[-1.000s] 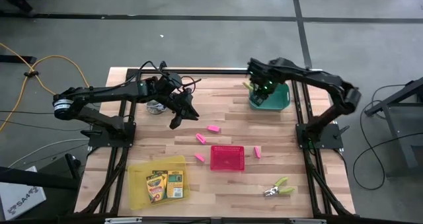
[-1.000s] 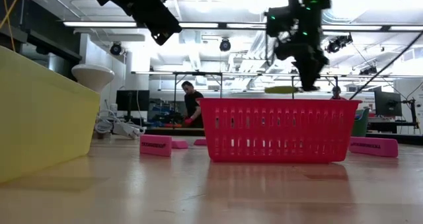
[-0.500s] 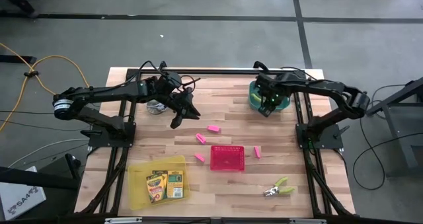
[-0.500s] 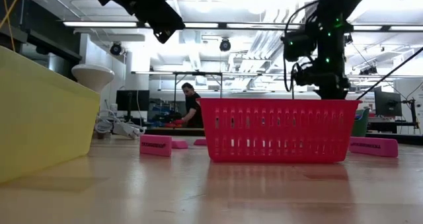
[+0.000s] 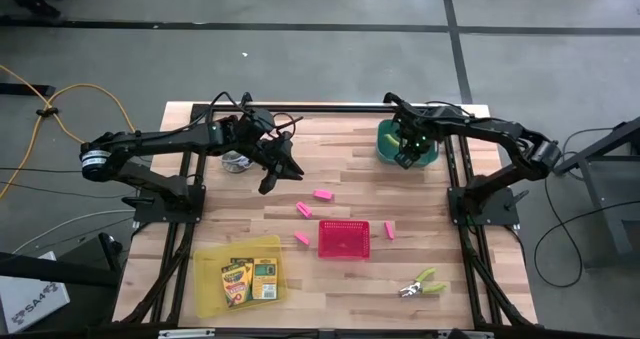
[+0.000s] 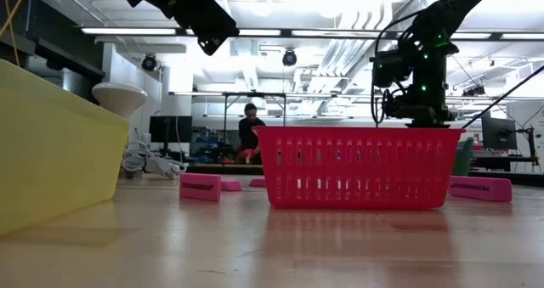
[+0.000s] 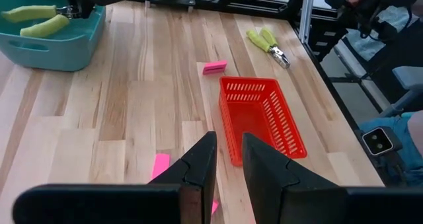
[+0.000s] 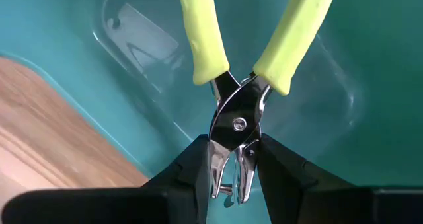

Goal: Pick & Place School Supplies
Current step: Put the top bright green hole punch into the green bin, then put the bright green hole punch into the green bin

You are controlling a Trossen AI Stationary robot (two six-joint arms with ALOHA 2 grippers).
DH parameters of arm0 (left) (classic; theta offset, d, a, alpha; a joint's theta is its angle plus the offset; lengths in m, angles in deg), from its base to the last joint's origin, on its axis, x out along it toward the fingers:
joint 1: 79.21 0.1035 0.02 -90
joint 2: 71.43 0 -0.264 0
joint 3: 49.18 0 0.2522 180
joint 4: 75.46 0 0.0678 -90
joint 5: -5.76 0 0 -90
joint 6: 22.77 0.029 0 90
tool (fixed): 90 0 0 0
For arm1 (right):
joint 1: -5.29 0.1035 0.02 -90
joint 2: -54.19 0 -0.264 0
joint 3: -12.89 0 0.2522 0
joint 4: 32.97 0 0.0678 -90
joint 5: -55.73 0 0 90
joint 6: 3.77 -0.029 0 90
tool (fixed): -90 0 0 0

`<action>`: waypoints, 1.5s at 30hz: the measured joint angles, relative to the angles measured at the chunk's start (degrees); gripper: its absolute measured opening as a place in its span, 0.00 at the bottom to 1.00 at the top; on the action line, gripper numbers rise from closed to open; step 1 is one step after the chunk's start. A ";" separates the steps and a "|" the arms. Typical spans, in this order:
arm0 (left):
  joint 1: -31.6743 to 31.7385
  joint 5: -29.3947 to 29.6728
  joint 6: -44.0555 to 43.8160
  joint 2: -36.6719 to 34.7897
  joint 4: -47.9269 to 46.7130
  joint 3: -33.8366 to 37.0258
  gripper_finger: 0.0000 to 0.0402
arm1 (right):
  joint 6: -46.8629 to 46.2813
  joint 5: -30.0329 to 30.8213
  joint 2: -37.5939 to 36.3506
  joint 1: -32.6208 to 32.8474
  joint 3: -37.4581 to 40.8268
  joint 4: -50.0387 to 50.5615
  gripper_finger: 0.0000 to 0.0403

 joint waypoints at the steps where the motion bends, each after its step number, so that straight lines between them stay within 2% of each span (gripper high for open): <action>1: 0.00 0.00 0.00 0.00 0.00 0.00 0.17 | 0.20 -0.16 0.00 -0.23 0.00 -0.25 0.24; 9: 0.00 0.00 -0.90 0.00 0.00 0.02 0.17 | 1.15 -0.28 0.02 -0.48 0.00 -1.87 0.25; 19: 0.00 0.00 -1.07 0.00 -0.02 0.02 0.17 | 0.96 -0.15 0.02 -0.48 0.00 -1.86 0.37; 33: -0.01 0.01 -1.05 0.00 -0.02 0.01 0.17 | 0.97 0.11 0.02 -0.46 -0.10 -3.38 0.37; 40: 0.00 0.00 -1.05 0.00 -0.04 0.02 0.17 | 1.05 2.91 -1.32 -0.46 -0.12 -3.10 0.37; 45: 0.00 0.02 -1.03 0.00 -0.04 0.02 0.17 | 1.04 2.87 -2.47 -0.07 -2.77 -1.51 0.37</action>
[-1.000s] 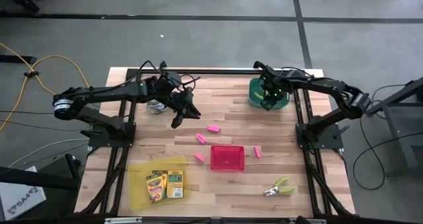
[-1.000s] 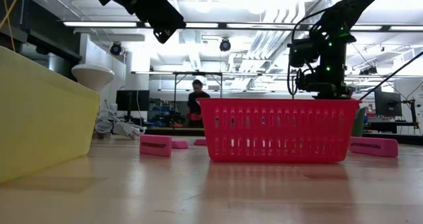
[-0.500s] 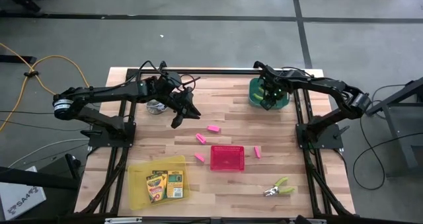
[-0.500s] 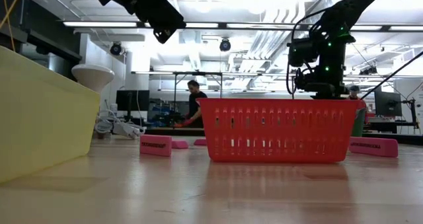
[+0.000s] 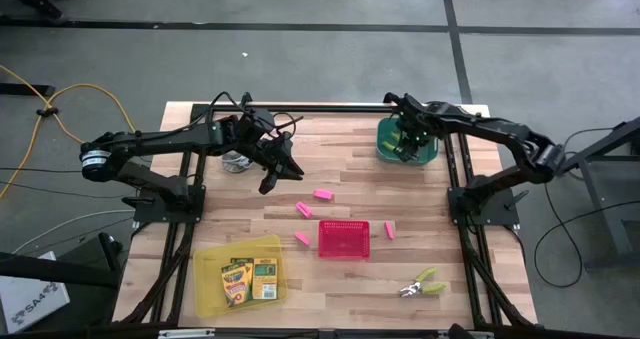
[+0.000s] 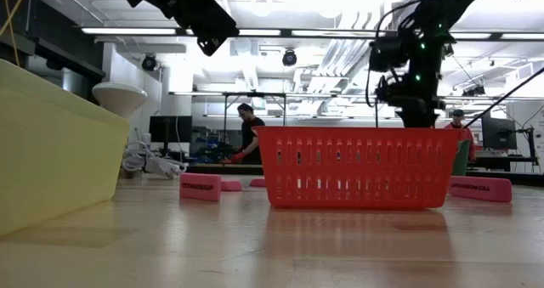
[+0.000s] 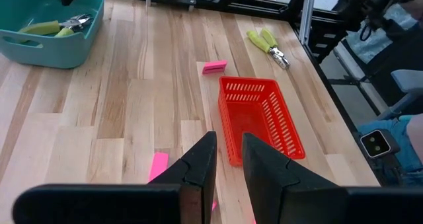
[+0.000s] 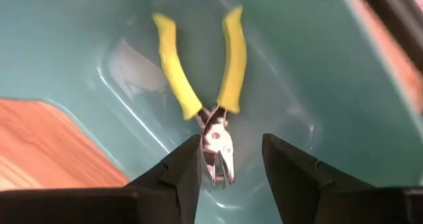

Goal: Pick & Place School Supplies
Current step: Put the bright green hole punch into the green bin

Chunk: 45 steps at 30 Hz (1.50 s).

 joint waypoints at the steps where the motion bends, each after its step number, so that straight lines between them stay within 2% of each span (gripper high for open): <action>1: 0.00 -0.01 0.00 0.00 0.00 0.01 0.17 | 0.00 0.02 -0.33 0.33 -0.70 0.27 0.37; 8: 0.00 0.00 0.00 0.00 0.00 0.01 0.17 | -0.74 -0.52 -3.44 5.18 -6.14 2.73 0.37; 11: 0.00 0.01 0.07 0.00 0.00 0.01 0.17 | -1.39 -2.80 -4.47 8.37 -7.95 4.03 0.37; 17: 0.00 0.01 0.13 0.00 -0.02 0.01 0.17 | -1.65 -9.18 -6.85 16.41 -8.90 4.84 0.37; 24: -0.02 -0.02 0.09 0.00 -0.02 0.01 0.17 | -6.44 -10.26 -7.25 28.38 -8.90 12.19 0.37; 29: -0.02 -0.01 0.02 0.00 -0.02 0.01 0.17 | -13.49 -10.18 -7.25 38.28 -8.88 17.49 0.37; 37: -0.18 0.01 -0.04 0.00 -0.04 0.00 0.17 | -28.29 -9.95 -7.25 54.10 -8.83 19.89 0.37; 45: -3.46 0.01 0.43 -0.01 -0.04 -0.01 0.17 | -41.03 -4.60 -7.21 69.36 -8.70 20.44 0.37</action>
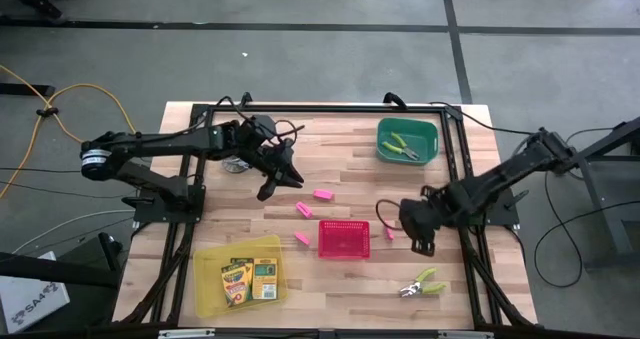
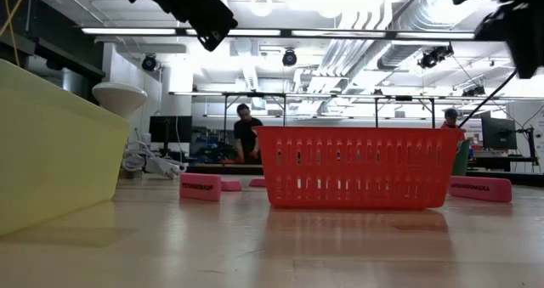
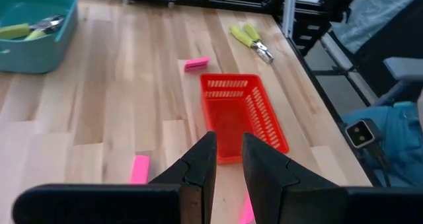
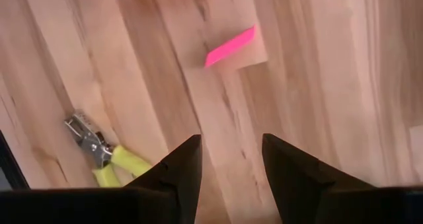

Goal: Pick & Place School Supplies
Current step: Put the bright green hole punch into the green bin

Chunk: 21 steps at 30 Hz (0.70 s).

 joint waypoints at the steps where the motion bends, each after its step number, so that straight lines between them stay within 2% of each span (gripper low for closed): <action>1: -0.53 0.00 0.29 0.00 0.00 0.02 0.17 | -1.39 0.90 0.18 1.44 0.00 -0.02 0.37; 8: -3.10 0.00 1.20 0.01 0.09 0.02 0.17 | -4.02 1.53 4.01 10.18 0.00 -0.94 0.37; 21: -5.62 0.00 -2.20 0.01 5.21 0.02 0.17 | 0.91 -1.22 15.72 20.30 0.00 -5.13 0.37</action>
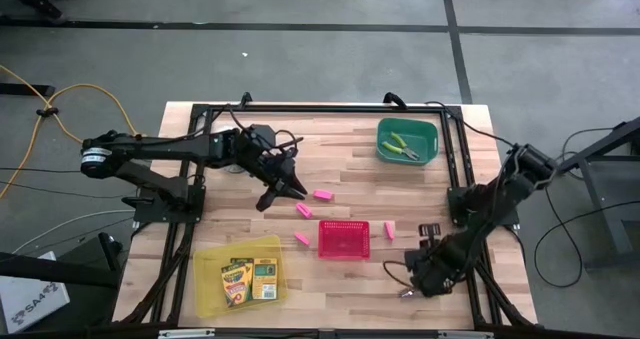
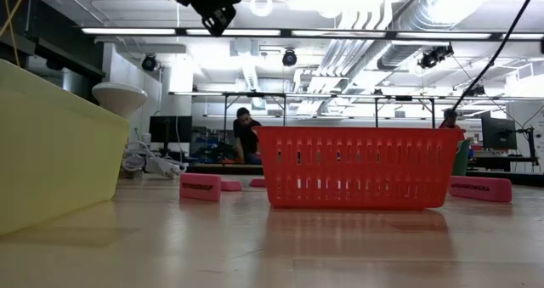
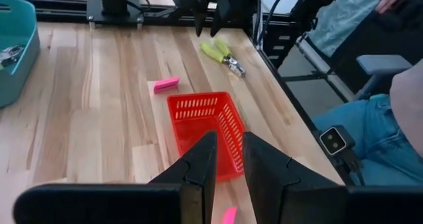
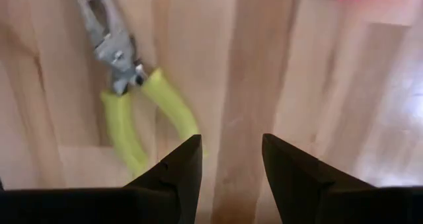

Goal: Pick & Place School Supplies
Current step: Put the bright green hole punch into the green bin

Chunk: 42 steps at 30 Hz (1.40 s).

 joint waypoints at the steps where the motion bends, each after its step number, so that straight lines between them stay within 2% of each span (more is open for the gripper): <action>1: -0.14 0.01 -0.01 0.00 0.26 0.00 0.17 | 0.17 -0.19 0.65 0.91 0.00 -0.27 0.37; 8: -0.34 0.44 -2.34 0.00 2.58 0.00 0.17 | 0.24 0.29 4.21 5.92 0.00 -2.26 0.37; 15: -0.34 0.46 -3.89 0.00 4.81 0.00 0.17 | 0.09 3.79 6.22 9.31 0.00 -6.06 0.37; 42: -0.40 0.44 -5.79 0.00 6.49 0.00 0.17 | 0.11 6.22 13.26 9.84 0.00 -9.39 0.37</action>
